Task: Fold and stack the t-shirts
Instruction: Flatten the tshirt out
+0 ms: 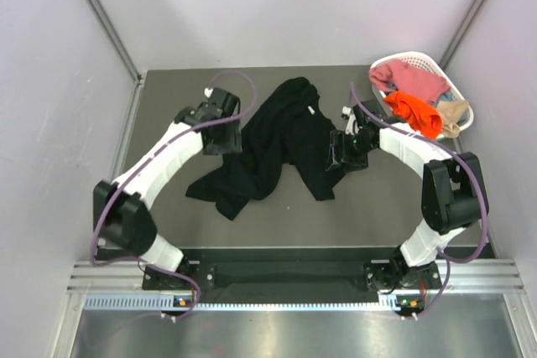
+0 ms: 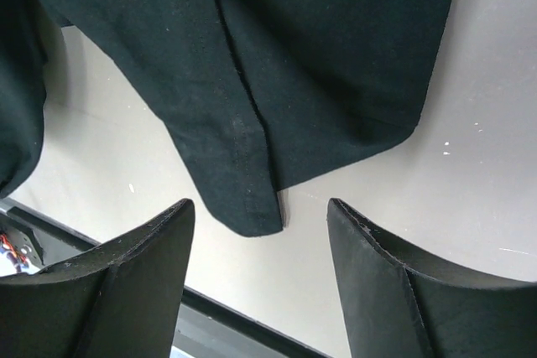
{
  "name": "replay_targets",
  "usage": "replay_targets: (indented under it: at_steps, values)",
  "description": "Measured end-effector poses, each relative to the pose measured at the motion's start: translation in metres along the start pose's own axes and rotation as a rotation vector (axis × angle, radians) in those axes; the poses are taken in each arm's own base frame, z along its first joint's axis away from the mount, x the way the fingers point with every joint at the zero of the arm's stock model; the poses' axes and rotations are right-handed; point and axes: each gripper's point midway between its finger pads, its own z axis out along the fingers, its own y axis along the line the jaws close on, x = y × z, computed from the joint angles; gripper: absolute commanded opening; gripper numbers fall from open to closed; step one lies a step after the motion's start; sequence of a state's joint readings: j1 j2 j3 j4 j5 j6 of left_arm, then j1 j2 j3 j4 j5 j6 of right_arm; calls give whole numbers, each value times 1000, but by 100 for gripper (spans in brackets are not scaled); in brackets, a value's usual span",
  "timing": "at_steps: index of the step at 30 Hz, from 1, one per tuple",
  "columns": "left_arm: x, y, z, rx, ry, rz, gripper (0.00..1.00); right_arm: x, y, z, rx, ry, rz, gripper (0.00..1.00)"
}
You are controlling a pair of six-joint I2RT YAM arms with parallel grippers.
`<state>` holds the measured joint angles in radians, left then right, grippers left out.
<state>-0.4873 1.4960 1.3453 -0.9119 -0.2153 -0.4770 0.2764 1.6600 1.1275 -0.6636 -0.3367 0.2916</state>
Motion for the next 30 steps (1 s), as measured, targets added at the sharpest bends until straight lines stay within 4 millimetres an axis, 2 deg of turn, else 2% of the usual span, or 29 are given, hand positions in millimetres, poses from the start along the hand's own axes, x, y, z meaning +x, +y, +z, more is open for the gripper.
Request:
replay_targets:
  at_steps: [3,6,10,11,12,13,14,15,19,22,24,25,28,30]
  values:
    - [-9,3,29,-4,57,-15,62,0,1,-1,-2,-1,-2,65]
    - [5,-4,63,2,167,13,60,0,2,-4,-5,-9,-5,65]
    - [30,-10,94,22,280,50,35,3,2,-5,-9,-6,-4,65]
    - [35,-12,96,37,295,53,23,4,2,-5,-10,-3,-3,65]
    - [39,-13,96,47,305,50,16,5,2,-4,-10,0,-2,65]
    - [42,-13,95,59,309,49,11,6,1,-4,-9,3,-1,65]
    - [46,-14,91,76,303,43,1,7,1,-4,-9,3,-1,65]
    - [49,-13,85,87,296,37,0,7,1,-4,-8,4,-1,65]
    - [69,-9,42,162,247,-6,0,9,0,-2,-8,7,-1,65]
    - [91,-17,10,246,237,-31,1,13,-1,0,-13,16,1,65]
    - [114,-26,-5,292,268,-26,20,17,-2,2,-15,25,4,65]
    - [125,-29,-12,304,295,-21,39,19,-3,3,-17,30,5,65]
    - [145,-31,-27,317,357,-28,46,24,-3,5,-20,43,9,65]
    - [146,-27,-35,306,355,-43,48,24,-3,5,-23,46,10,65]
